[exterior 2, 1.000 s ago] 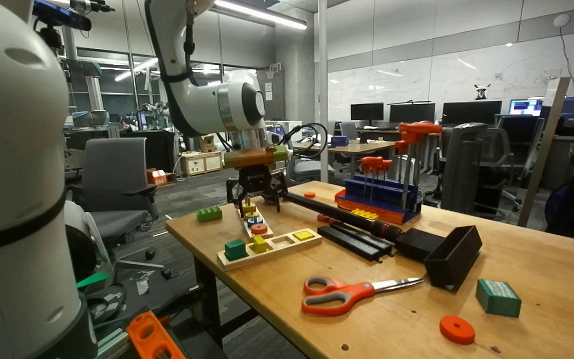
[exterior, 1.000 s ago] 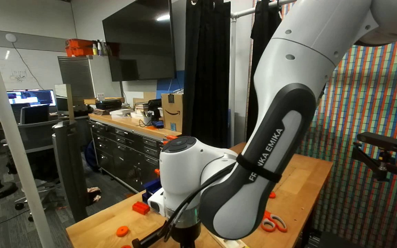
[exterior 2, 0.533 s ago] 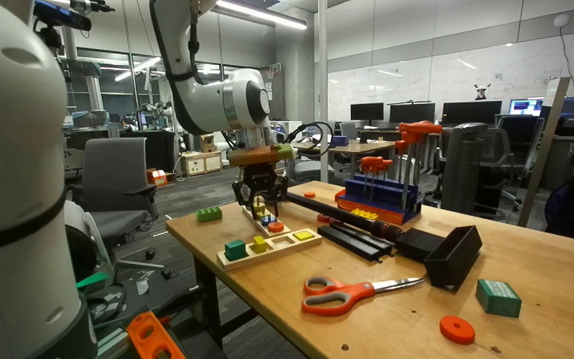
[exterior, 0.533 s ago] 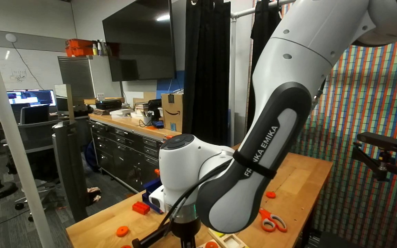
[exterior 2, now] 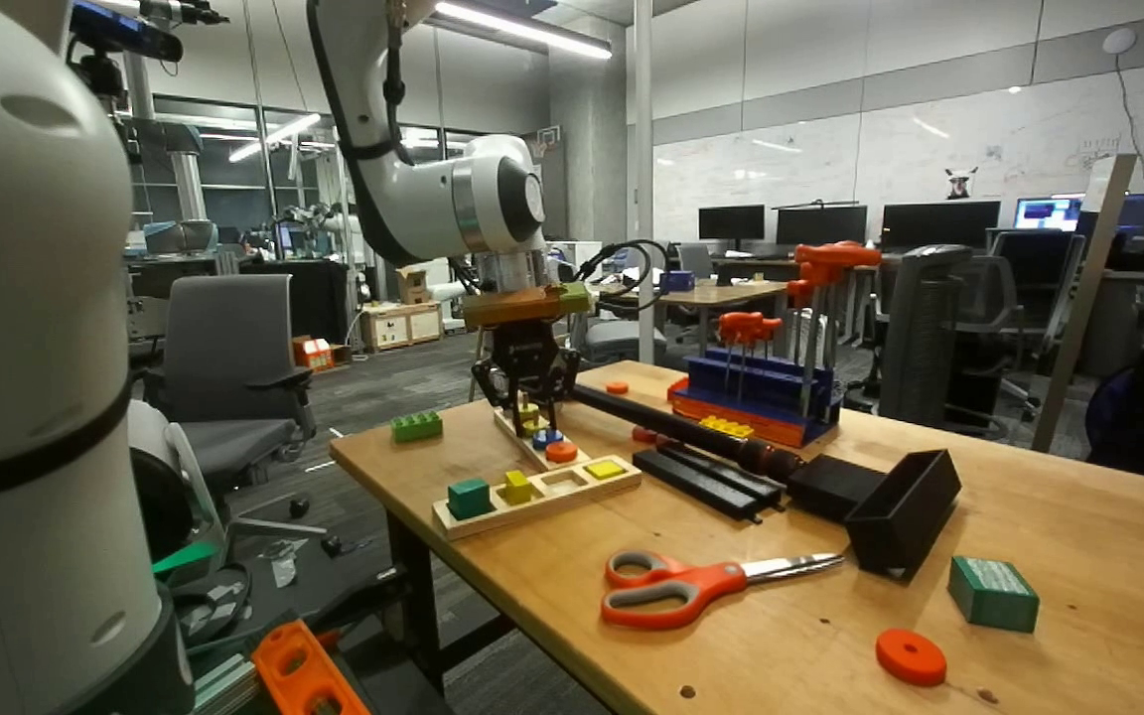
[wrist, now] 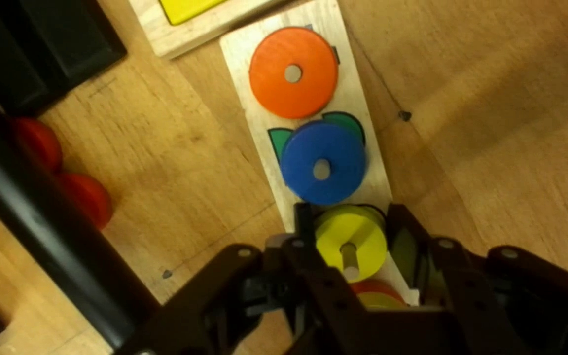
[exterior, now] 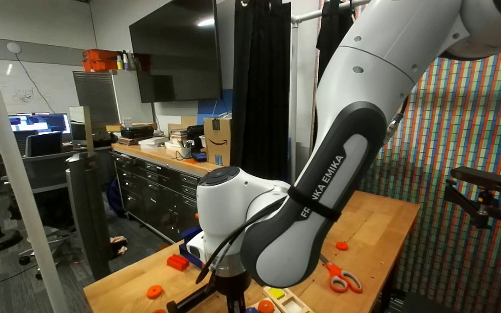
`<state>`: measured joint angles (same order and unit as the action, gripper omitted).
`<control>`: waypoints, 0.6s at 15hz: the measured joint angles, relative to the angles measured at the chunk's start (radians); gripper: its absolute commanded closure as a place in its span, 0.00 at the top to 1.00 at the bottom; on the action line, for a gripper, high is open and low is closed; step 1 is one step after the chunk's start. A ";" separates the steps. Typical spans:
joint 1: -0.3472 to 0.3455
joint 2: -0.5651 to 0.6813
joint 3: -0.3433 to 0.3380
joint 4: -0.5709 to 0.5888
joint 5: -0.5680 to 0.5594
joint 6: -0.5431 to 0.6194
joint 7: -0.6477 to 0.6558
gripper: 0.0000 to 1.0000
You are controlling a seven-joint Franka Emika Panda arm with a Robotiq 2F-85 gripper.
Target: Unhang the yellow object from the wooden object and put it on the table
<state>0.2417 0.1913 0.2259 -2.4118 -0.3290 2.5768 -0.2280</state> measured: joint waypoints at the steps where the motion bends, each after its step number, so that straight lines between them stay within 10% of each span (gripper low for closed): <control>1: 0.000 0.001 0.000 0.007 0.000 -0.013 0.000 0.24; 9: 0.000 -0.002 0.000 0.117 0.008 -0.167 0.028 0.24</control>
<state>0.2417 0.1890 0.2257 -2.2946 -0.3207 2.4102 -0.2001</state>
